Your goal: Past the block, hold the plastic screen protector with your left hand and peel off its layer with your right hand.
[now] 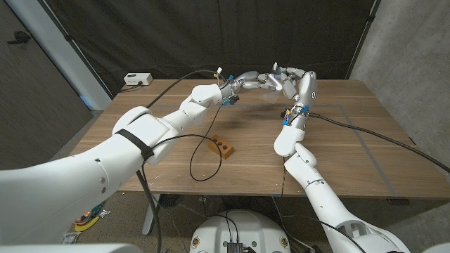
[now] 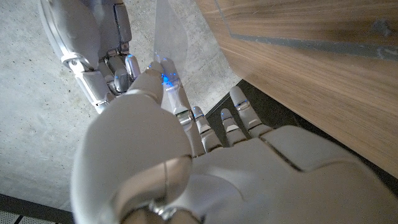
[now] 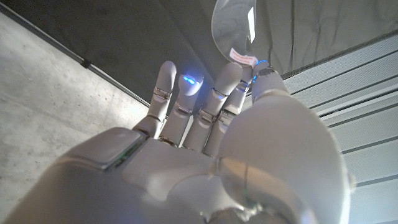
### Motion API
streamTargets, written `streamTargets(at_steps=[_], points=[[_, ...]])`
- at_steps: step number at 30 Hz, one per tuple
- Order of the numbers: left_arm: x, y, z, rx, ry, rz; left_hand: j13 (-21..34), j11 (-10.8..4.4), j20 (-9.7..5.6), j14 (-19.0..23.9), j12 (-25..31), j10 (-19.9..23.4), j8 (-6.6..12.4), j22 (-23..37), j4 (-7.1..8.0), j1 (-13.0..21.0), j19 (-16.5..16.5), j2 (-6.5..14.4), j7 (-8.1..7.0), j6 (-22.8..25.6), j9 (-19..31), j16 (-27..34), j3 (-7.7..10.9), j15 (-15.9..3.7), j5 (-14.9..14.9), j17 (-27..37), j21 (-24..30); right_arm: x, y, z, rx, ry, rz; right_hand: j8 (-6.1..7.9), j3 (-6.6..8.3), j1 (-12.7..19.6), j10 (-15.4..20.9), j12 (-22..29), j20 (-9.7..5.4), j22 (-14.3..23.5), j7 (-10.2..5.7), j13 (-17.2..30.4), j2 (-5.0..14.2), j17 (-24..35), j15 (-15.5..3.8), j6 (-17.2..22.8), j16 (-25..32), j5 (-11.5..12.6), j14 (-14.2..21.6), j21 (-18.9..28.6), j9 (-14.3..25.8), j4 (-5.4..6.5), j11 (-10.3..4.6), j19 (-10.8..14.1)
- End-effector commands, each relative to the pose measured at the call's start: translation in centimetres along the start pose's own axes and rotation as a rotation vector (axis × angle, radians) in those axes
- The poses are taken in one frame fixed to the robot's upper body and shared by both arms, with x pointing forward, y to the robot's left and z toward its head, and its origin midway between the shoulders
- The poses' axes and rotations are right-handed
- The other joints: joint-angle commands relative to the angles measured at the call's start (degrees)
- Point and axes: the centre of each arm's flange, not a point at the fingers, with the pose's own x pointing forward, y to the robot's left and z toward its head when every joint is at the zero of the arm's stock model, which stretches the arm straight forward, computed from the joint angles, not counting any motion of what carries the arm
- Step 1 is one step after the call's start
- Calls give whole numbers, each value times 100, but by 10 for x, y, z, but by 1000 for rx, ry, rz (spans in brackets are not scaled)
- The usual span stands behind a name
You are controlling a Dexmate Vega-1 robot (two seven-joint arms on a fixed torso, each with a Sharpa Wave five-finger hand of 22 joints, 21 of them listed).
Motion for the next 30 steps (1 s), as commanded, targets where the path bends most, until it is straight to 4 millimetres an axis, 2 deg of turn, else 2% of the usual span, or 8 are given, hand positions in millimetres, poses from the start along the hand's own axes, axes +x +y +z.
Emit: streamTargets(at_steps=[1, 15, 30], points=[[-1, 2, -2, -37, 7, -9, 14, 12, -42, 3, 29, 68, 29, 19, -26, 78, -27, 6, 36, 33, 28, -17, 15, -309, -26, 26, 26, -10, 12, 10, -235, -163, -3, -20, -47, 80, 66, 35, -938, 33, -2, -20, 12, 11, -564, 72, 66, 40, 81, 42, -1, 13, -20, 98], [-3, -3, 6, -44, -44, -57, 16, 11, -68, 10, 34, 83, 45, 18, -27, 89, -28, 15, 52, 59, 57, -22, 3, -325, -52, 30, 44, -24, 33, -1, -459, -265, 94, -89, -152, 116, 112, 11, -939, 84, -1, -124, -2, -1, -561, 154, 166, 83, 169, 29, -57, 21, -18, 220], [-1, -6, 9, -42, -56, -79, 17, 52, -56, -2, 17, 39, 29, 16, -30, 103, -44, 20, 43, 43, 63, -35, -9, -294, -63, 35, 58, -29, 30, -12, -514, -261, 107, -152, -240, 172, 173, 22, -939, 118, -1, -175, -16, -6, -557, 214, 235, 136, 255, 15, -109, 20, -20, 307]])
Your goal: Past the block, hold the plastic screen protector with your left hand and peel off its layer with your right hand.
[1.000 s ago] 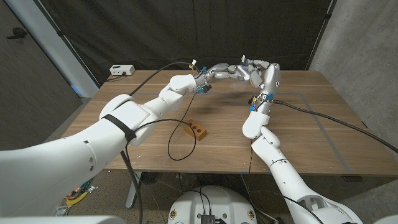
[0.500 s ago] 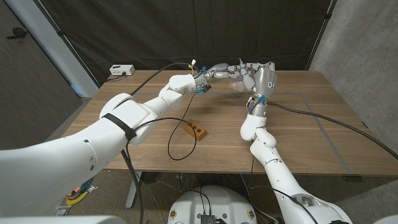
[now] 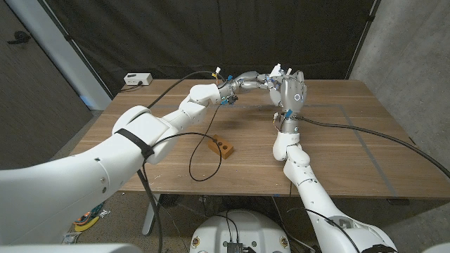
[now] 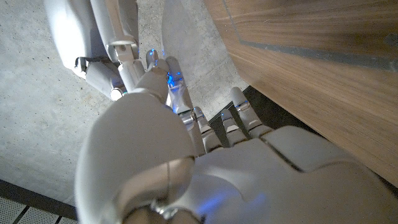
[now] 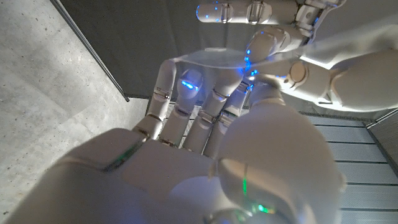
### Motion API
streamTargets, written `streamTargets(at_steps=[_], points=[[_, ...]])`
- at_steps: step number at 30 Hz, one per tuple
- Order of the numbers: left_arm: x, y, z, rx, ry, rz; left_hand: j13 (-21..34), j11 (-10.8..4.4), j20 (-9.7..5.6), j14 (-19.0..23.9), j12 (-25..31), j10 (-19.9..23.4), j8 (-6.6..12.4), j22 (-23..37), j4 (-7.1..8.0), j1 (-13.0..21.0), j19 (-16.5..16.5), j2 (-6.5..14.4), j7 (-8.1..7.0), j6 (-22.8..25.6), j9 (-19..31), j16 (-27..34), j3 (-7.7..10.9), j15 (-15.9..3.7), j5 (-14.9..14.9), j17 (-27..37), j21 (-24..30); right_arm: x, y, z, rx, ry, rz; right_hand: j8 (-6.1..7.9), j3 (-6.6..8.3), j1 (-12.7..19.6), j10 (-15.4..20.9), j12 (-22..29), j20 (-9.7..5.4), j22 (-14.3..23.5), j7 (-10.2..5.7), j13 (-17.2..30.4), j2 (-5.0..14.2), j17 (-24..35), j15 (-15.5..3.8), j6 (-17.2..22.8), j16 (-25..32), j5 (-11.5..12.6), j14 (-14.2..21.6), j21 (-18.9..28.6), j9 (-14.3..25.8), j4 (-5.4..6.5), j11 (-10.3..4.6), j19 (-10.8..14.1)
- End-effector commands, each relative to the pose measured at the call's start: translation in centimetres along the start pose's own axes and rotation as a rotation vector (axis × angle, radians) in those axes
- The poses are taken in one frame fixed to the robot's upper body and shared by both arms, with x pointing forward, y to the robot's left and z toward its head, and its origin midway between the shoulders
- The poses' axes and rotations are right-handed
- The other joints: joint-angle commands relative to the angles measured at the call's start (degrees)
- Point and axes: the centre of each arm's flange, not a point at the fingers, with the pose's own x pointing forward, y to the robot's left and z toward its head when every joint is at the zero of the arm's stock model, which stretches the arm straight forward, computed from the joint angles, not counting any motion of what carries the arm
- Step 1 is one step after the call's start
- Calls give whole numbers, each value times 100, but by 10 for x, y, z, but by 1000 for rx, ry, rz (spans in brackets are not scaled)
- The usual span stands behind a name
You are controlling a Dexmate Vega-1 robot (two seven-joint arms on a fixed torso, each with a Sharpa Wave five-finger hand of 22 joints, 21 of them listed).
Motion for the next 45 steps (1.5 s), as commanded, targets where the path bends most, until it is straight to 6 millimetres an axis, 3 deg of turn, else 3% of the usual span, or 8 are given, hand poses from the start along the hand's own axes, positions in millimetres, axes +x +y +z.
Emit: streamTargets(at_steps=[1, 11, 14, 21, 23, 30, 41, 45], points=[[4, -4, 5, 0, -18, -23, 19, 44, -27, -7, 20, 16, 22, 15, -14, 1, -14, 32, -22, 48, 45, -12, 4, -294, 28, 7, 38, -10, 4, -6, -58, -7, 29, -24, -35, 84, 45, 8, -941, 28, -4, -12, -13, 9, -489, 59, 48, 46, 74, 17, -3, 20, -17, 55], [4, -3, 4, 25, -11, -9, 21, 18, -30, 6, 26, 27, 13, 14, -14, 8, -18, 38, -10, 47, 43, -10, -5, -295, 27, 12, 48, -7, -6, -12, 57, 104, -23, -34, -100, 109, 84, 42, -926, 58, -6, -4, 22, 8, -487, 47, 88, 88, 105, 29, 52, 45, -8, 128], [3, -4, 3, 22, -9, -4, 21, 20, -34, 1, 27, 29, 14, 14, -13, 8, -18, 36, -31, 40, 53, -13, -9, -296, 27, 13, 51, -6, -9, -16, 142, 161, -54, -99, -126, 62, 172, 10, -741, 52, -84, -107, 40, -10, -482, -10, 105, 119, 197, 43, -13, 75, -6, 325], [3, -5, 4, 44, -21, -1, 23, 22, -26, -13, 23, 18, 8, 13, -6, 2, -29, 41, -43, 12, 69, -19, -19, -297, 28, 18, 55, -6, -17, -28, 339, 304, -145, -369, -336, -694, -352, -489, -535, -45, -103, -536, 106, -239, -490, -935, -352, -13, -176, -45, -140, 437, 47, 153], [3, -5, 5, 48, -24, -1, 24, 27, -17, -17, 21, 12, 3, 13, -3, 0, -37, 43, -36, 6, 66, -21, -22, -292, 29, 19, 55, -6, -20, -32, 398, 357, -156, -333, -337, -775, -409, -545, -430, -84, -40, -590, 156, -330, -498, -1045, -545, -51, -265, -64, -170, 462, 75, 44], [3, -8, 5, 49, -31, 0, 31, 32, -29, -17, 25, 12, -22, 14, 12, -21, -39, 41, -118, 24, 21, -19, -43, -299, 32, 27, 62, -7, -26, -44, 537, 449, -151, -334, -380, -1010, -584, -595, -332, -135, 76, -580, 238, -340, -496, -1326, -704, -142, -273, -71, -182, 565, 151, -52], [-2, -9, 3, 59, -52, 17, 49, 35, -41, 2, 34, -4, -33, 16, 29, -41, -68, 50, -170, 10, 23, -10, -70, -314, 39, 46, 68, -10, -30, -55, 707, 577, -153, -282, -423, -1193, -610, -577, -243, -195, 185, -584, 272, -294, -498, -1455, -817, -293, -229, -62, -190, 588, 191, -139], [-7, -8, 3, 66, -62, 35, 57, 45, -22, 10, 38, -20, -31, 18, 35, -44, -86, 62, -218, 1, 34, -9, -75, -299, 38, 55, 71, -14, -32, -59, 738, 628, -156, -302, -439, -1077, -729, -569, -216, -227, 176, -527, 124, -274, -502, -1687, -858, -331, -265, -63, -155, 433, 159, -179]])
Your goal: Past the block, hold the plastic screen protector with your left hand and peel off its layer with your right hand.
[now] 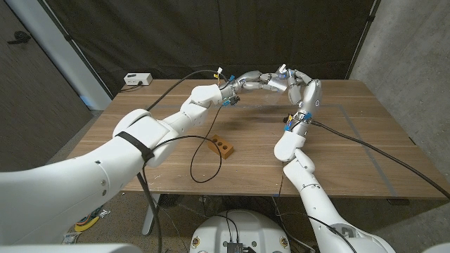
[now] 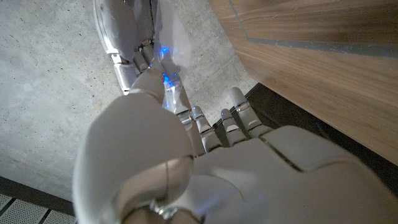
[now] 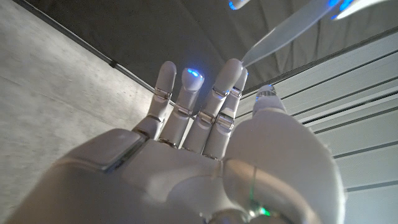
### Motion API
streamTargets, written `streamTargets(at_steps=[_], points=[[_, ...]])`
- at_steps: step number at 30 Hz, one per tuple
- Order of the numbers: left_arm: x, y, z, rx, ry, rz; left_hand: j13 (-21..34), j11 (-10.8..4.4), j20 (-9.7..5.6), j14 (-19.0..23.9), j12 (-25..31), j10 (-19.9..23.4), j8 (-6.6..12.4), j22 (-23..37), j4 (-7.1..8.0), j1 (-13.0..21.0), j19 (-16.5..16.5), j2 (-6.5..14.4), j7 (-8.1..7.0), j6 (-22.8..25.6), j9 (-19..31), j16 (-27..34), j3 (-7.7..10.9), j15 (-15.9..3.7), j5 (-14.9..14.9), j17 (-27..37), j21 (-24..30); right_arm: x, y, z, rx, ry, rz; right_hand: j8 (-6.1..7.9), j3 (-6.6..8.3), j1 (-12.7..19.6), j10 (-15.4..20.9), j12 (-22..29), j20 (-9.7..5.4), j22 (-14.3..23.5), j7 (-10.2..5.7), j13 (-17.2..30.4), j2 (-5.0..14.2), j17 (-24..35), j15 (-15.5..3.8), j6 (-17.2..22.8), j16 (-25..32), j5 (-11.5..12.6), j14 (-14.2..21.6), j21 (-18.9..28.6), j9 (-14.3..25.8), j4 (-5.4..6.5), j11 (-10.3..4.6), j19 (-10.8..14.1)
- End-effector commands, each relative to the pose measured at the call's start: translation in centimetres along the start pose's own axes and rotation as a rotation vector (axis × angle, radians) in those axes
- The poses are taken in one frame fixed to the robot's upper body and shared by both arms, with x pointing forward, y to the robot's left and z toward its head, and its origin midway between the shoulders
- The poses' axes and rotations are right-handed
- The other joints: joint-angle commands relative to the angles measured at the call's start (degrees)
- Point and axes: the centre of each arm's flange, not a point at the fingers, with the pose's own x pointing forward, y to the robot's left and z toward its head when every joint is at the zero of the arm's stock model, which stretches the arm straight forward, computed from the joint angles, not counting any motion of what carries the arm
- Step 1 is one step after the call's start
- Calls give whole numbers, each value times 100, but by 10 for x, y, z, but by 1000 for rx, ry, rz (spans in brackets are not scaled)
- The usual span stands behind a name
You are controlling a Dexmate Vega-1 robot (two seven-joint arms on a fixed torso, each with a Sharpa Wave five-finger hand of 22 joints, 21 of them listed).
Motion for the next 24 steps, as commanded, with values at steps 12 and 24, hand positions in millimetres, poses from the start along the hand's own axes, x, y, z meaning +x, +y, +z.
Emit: streamTargets(at_steps=[12, 24], points=[[-13, -3, -9, -17, 0, 62, 50, -10, 18, 6, 57, -15, -22, 20, 12, -12, -71, 29, -126, 55, -4, -19, -31, -302, 36, 51, 45, -6, -22, -23, 259, 237, -61, 75, -25, 188, -167, 1, -182, -81, 51, 1, -148, -178, -569, -290, -216, -65, -30, 27, 86, -282, 7, -42], [-6, -2, -11, 9, 43, 43, 65, -9, -30, 13, 102, 29, 25, 18, -34, 59, -62, 39, 54, 89, 50, -39, -10, -321, 22, 65, 70, -4, -20, -19, 282, 199, 9, 107, -50, 169, -121, 72, -191, -134, 39, 28, -134, -6, -567, -182, -110, -73, 86, 32, 58, -349, 12, -22]])
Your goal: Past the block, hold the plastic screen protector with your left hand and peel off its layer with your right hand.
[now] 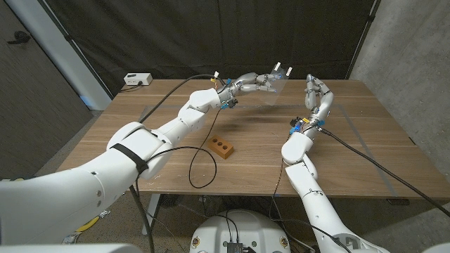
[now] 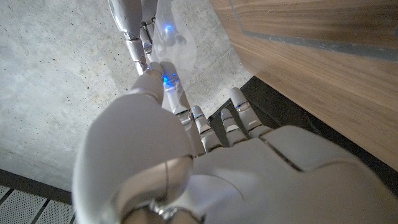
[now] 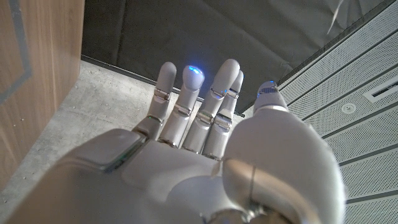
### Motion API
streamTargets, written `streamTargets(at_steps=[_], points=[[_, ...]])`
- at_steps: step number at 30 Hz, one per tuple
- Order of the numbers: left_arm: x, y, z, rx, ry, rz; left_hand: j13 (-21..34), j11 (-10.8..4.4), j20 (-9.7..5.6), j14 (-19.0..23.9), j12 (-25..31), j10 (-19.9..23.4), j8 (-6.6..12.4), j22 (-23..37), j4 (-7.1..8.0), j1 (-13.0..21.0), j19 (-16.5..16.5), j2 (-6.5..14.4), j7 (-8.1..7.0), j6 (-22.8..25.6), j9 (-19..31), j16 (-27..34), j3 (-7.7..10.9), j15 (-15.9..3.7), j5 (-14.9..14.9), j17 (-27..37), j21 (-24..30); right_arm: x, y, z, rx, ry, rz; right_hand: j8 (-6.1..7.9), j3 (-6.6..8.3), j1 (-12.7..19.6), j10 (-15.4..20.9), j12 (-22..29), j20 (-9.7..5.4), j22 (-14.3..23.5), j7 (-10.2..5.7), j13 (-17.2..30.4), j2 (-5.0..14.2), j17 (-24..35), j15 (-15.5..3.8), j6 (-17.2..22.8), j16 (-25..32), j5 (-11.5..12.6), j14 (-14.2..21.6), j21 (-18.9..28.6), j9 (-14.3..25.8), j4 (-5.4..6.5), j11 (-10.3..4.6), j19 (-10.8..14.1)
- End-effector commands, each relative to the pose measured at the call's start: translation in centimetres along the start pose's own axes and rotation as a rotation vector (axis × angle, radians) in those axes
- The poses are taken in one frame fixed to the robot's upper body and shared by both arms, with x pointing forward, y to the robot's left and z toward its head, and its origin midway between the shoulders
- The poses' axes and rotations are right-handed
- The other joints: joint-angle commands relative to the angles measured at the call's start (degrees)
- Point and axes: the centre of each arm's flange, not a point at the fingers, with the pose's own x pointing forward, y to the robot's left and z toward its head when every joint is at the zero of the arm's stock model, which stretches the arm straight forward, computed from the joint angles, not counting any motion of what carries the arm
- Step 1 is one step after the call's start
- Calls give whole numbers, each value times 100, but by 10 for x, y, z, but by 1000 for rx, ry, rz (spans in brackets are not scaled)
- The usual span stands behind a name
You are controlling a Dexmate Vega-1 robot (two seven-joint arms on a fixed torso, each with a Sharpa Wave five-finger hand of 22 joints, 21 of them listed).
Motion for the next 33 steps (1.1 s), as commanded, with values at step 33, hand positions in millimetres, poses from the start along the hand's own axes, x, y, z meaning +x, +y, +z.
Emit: streamTargets(at_steps=[33], points=[[15, 2, 6, 116, 73, -48, 29, 11, -16, 0, 92, 44, 95, 4, -78, 130, -67, 54, 134, 6, 137, -88, 62, -286, -18, 43, 91, -1, 14, 19, -9, -73, 181, 218, 102, 529, 368, 431, -265, -42, -80, 385, -33, 241, -589, 638, 147, 139, 153, 73, 50, -325, -94, 188]])
